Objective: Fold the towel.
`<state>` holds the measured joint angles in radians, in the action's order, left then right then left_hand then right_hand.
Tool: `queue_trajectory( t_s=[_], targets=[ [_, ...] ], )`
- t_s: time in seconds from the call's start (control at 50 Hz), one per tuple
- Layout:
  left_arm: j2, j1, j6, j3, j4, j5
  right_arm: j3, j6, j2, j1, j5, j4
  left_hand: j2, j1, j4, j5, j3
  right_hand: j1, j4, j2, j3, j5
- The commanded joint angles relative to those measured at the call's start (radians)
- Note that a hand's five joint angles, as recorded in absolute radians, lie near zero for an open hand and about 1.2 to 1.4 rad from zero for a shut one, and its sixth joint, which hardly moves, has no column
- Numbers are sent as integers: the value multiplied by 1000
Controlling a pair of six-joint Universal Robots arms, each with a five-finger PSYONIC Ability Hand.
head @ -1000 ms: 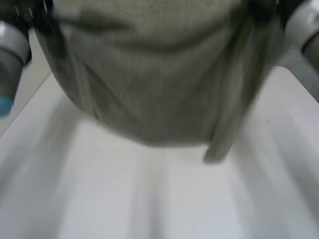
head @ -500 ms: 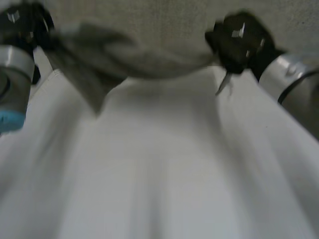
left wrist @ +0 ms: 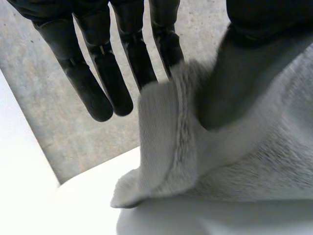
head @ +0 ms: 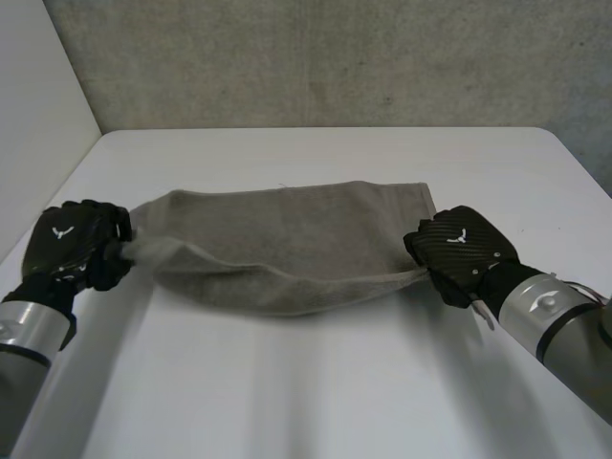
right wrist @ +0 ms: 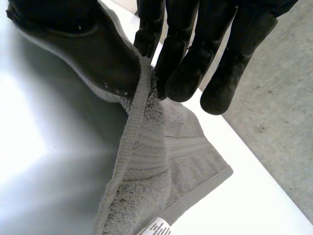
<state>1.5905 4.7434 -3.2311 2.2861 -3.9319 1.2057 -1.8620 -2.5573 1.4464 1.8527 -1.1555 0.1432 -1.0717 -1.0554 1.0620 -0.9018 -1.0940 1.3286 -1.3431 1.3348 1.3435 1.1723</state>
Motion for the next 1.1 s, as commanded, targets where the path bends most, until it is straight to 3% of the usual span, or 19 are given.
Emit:
queue_trajectory(
  t_s=[0.02,0.08,0.22,0.34,0.5,0.54,0.62,0.72,0.78,0.82,0.94,1.1],
  targets=[
    [-127,32,-49,4,108,-58,-26,-6,26,-3,4,4,623,607,-614,628,646,68,-53,61,53,49],
    [-167,29,-50,-23,170,-61,-29,-6,25,3,0,6,740,724,-731,745,763,68,-53,61,53,49],
    [-175,-20,-52,-96,283,-67,-42,-6,23,2,0,7,758,742,-749,763,781,68,-53,61,53,49],
    [-55,-103,-75,-155,304,-72,-55,-6,17,-6,2,9,755,739,-746,760,778,68,-53,61,53,49],
    [177,-191,-294,-324,325,-61,-57,-6,-3,-3,2,10,729,713,-719,734,751,68,-53,61,53,49],
    [296,-213,-376,-435,400,-46,-59,-6,-8,-3,2,10,709,692,-699,713,731,68,-53,61,53,49],
    [417,-221,-435,-593,516,8,-63,-6,-8,-4,2,10,697,680,-687,701,719,68,-53,61,53,49],
    [633,-244,-455,-964,750,159,-69,-6,-17,-3,2,32,635,619,-625,640,657,68,-53,61,53,49],
    [686,-243,-455,-1056,804,175,-72,-6,-21,-3,0,39,623,607,-614,628,646,68,-53,61,53,49],
    [774,-240,-455,-1216,925,179,-75,-6,-31,-3,2,44,594,578,-584,599,616,68,-53,61,53,49],
    [876,-229,-454,-1407,1121,186,-75,-4,-38,0,2,44,591,575,-581,596,613,68,-53,61,53,49],
    [885,-224,-458,-1424,1172,175,-75,-3,-55,0,2,45,594,578,-584,599,616,68,-53,61,53,49]
  ],
)
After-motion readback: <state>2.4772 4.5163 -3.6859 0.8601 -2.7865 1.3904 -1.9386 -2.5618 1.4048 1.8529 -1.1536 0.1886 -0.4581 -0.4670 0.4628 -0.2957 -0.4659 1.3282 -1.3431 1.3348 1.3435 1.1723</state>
